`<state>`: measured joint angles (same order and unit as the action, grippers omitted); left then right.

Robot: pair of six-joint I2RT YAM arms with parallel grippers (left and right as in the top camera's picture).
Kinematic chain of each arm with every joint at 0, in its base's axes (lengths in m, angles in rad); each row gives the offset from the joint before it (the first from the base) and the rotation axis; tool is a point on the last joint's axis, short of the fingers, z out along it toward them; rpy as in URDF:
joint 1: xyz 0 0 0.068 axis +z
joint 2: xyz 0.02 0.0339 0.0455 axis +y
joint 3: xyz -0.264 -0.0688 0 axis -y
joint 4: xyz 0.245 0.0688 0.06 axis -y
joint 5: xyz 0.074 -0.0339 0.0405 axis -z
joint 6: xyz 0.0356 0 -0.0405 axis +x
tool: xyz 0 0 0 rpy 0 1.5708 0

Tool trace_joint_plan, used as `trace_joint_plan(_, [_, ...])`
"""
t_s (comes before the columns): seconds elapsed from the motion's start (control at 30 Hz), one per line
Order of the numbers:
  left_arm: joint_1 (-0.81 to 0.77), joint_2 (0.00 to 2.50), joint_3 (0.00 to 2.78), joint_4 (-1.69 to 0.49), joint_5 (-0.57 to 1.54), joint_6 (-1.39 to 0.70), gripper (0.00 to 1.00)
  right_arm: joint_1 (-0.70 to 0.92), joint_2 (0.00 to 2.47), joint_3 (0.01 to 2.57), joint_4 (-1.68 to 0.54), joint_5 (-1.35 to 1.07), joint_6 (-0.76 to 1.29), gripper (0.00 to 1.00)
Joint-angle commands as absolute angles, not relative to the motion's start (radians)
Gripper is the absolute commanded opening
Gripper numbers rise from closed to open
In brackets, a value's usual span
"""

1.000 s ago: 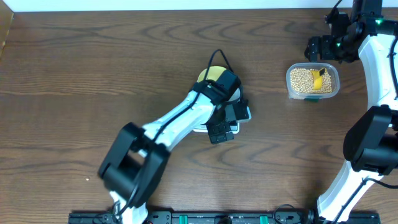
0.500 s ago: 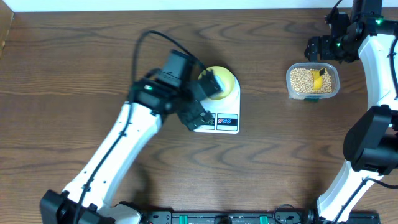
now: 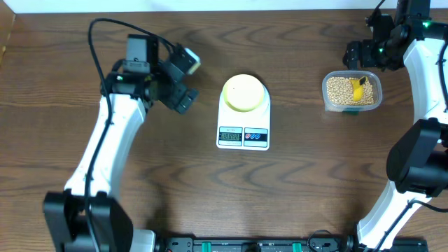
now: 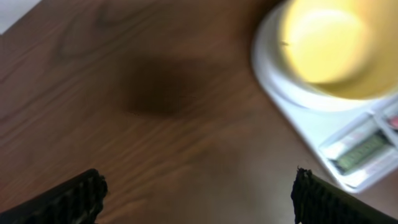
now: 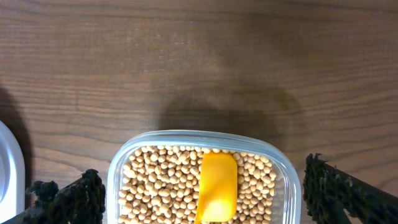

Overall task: Scoop item into bowl and weigh 50g on scale
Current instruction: 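Pull the left gripper back and left away from the scale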

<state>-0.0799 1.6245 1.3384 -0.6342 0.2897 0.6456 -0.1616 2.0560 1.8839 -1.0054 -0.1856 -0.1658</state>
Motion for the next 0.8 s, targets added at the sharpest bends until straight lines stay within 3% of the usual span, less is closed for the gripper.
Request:
trace_joint_plan(0.0, [-0.023,1.701,1.339,-0.589,0.302,0.63,0.98,-0.162,2.057,1.893,-1.006,-0.186,-0.163,0.99])
trace_joint_plan(0.77, [0.036,1.814,1.339,-0.514,0.303,0.63,0.98,-0.162,2.057,1.893,-1.006,-0.186,-0.162,0.99])
